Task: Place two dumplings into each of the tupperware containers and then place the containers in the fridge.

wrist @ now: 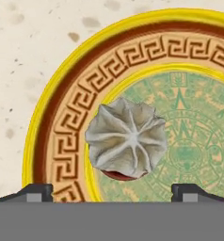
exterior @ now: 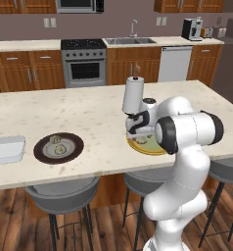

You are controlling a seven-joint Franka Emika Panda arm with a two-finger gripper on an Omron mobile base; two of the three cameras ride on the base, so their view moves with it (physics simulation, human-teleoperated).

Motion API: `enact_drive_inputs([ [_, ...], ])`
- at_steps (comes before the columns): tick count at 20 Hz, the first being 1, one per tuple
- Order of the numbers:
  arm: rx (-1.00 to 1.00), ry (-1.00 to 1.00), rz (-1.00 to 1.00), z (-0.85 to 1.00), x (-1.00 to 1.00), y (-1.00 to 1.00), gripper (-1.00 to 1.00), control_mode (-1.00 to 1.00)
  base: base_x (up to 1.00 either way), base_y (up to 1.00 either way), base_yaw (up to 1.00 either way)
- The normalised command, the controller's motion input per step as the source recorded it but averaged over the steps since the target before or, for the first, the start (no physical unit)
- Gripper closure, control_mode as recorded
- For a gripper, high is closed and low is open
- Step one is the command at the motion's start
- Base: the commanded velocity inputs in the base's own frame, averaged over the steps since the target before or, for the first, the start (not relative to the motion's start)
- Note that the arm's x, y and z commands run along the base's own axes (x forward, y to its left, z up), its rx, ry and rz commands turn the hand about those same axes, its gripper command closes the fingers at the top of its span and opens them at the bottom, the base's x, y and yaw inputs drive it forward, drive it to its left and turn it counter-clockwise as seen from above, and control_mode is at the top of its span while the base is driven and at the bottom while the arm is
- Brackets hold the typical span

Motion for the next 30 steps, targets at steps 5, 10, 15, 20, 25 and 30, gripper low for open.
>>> enact_drive_inputs([
  [5,-0.02,-0.02,-0.01,-0.33,0.26,0.06,-1.00,-1.00,0.00,0.00,0.00],
  [10,0.00,-0.03,-0.01,-0.24,0.32,0.00,-1.00,-1.00,0.00,0.00,0.00],
  [15,0.00,-0.01,-0.01,-0.30,0.16,-0.01,-1.00,-1.00,0.00,0.00,0.00],
  [20,0.00,0.00,-0.06,-0.36,0.15,-0.23,-1.00,-1.00,0.00,0.00,0.00],
  [25,0.00,0.00,-0.04,-0.46,0.10,-0.20,-1.00,-1.00,0.00,0.00,0.00],
  [30,0.00,0.00,-0.03,-0.45,0.15,-0.23,-1.00,-1.00,0.00,0.00,0.00],
])
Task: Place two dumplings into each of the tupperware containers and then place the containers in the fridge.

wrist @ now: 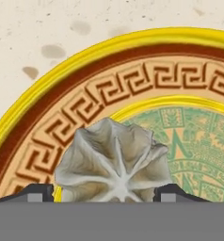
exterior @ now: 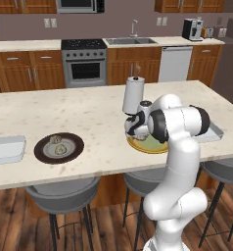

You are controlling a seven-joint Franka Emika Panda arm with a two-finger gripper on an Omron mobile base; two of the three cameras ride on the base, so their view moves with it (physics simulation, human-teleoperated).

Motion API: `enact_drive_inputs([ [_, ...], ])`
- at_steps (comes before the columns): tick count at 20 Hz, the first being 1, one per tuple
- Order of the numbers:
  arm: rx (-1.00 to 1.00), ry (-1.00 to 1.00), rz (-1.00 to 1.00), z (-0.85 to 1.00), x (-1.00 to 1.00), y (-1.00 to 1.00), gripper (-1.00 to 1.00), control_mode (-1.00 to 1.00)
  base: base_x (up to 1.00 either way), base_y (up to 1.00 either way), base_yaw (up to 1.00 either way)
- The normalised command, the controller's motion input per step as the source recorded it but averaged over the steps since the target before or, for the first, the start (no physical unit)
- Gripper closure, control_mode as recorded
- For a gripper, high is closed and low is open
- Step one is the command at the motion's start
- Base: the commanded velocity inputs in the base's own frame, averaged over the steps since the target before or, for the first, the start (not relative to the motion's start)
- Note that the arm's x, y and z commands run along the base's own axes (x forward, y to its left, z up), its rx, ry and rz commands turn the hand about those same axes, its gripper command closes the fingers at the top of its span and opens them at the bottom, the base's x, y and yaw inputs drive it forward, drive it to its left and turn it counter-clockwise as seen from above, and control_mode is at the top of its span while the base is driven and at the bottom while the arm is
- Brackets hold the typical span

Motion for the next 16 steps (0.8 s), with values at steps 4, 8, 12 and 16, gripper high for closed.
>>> enact_drive_inputs([
  [4,0.00,0.00,-0.01,-0.61,0.08,-0.17,-1.00,-1.00,0.00,0.00,0.00],
  [8,0.00,-0.01,-0.01,-0.64,0.04,-0.06,-1.00,-1.00,0.00,0.00,0.00],
  [12,0.00,0.00,0.00,-0.37,0.00,-0.01,1.00,-1.00,0.00,0.00,0.00],
  [16,0.00,0.00,0.00,0.00,0.00,-0.01,1.00,-1.00,0.00,0.00,0.00],
])
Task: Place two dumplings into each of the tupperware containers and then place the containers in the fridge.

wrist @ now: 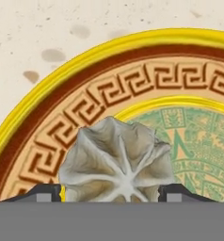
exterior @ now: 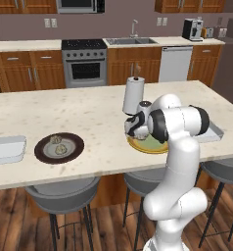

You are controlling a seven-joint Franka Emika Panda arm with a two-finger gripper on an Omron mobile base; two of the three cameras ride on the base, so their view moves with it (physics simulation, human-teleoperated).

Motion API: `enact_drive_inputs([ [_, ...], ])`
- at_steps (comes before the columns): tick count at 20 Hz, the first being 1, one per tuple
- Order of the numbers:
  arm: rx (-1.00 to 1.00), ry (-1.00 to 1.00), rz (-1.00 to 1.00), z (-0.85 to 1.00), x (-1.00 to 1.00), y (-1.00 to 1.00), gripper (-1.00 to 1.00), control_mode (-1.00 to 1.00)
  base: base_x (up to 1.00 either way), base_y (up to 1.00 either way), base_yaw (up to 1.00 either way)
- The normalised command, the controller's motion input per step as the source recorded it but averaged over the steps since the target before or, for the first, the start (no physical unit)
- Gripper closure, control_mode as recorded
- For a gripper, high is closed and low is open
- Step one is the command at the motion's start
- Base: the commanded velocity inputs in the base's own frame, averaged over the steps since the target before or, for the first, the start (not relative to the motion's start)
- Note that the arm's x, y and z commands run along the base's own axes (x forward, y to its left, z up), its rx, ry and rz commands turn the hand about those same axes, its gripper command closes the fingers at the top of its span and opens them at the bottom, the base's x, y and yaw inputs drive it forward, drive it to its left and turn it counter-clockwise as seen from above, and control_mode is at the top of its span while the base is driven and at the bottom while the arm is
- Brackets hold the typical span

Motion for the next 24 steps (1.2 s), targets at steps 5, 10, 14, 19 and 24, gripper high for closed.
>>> enact_drive_inputs([
  [5,0.00,0.00,0.00,0.04,0.00,-0.26,1.00,-1.00,0.00,0.00,0.00],
  [10,0.00,0.00,0.00,0.20,0.00,-0.42,1.00,-1.00,0.00,0.00,0.00],
  [14,0.00,0.00,0.00,0.34,0.00,-0.49,1.00,-1.00,0.00,0.00,0.00],
  [19,0.00,0.00,0.00,0.60,-0.01,-0.46,1.00,-1.00,0.00,0.00,0.00],
  [24,0.00,0.00,0.00,0.39,-0.18,-0.82,1.00,-1.00,0.00,0.00,0.00],
])
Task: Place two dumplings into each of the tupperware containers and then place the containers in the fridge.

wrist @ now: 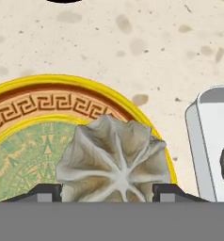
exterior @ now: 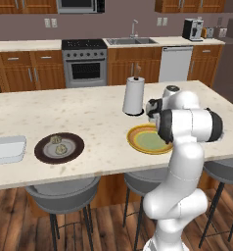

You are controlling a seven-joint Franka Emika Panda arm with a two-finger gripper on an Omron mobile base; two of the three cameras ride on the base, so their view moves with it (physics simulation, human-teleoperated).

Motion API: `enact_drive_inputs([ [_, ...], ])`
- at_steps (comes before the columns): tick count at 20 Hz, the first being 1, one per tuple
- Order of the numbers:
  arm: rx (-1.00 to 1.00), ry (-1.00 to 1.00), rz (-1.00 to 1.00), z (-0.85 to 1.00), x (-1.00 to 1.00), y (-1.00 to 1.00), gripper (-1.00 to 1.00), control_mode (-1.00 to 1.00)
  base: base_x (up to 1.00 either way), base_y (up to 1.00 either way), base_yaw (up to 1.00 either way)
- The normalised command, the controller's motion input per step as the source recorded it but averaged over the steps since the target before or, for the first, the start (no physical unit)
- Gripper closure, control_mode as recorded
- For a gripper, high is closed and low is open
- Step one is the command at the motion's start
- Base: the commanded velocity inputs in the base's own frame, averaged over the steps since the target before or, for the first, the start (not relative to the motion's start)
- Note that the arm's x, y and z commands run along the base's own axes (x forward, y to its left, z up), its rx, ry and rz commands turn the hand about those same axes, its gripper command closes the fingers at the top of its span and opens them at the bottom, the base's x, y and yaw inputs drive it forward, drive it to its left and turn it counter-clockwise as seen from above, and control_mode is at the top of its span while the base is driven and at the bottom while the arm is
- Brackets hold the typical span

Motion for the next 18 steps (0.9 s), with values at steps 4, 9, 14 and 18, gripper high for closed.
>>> enact_drive_inputs([
  [4,0.00,0.00,-0.01,0.08,-0.13,-1.00,1.00,-1.00,0.00,0.00,0.00],
  [9,0.00,0.00,-0.05,0.00,-0.02,-1.00,1.00,-1.00,0.00,0.00,0.00],
  [14,0.00,0.00,-0.07,0.00,0.00,-0.98,1.00,-1.00,0.00,0.00,0.00],
  [18,0.03,0.00,-0.04,-0.13,0.00,-0.79,1.00,-1.00,0.00,0.00,0.00],
])
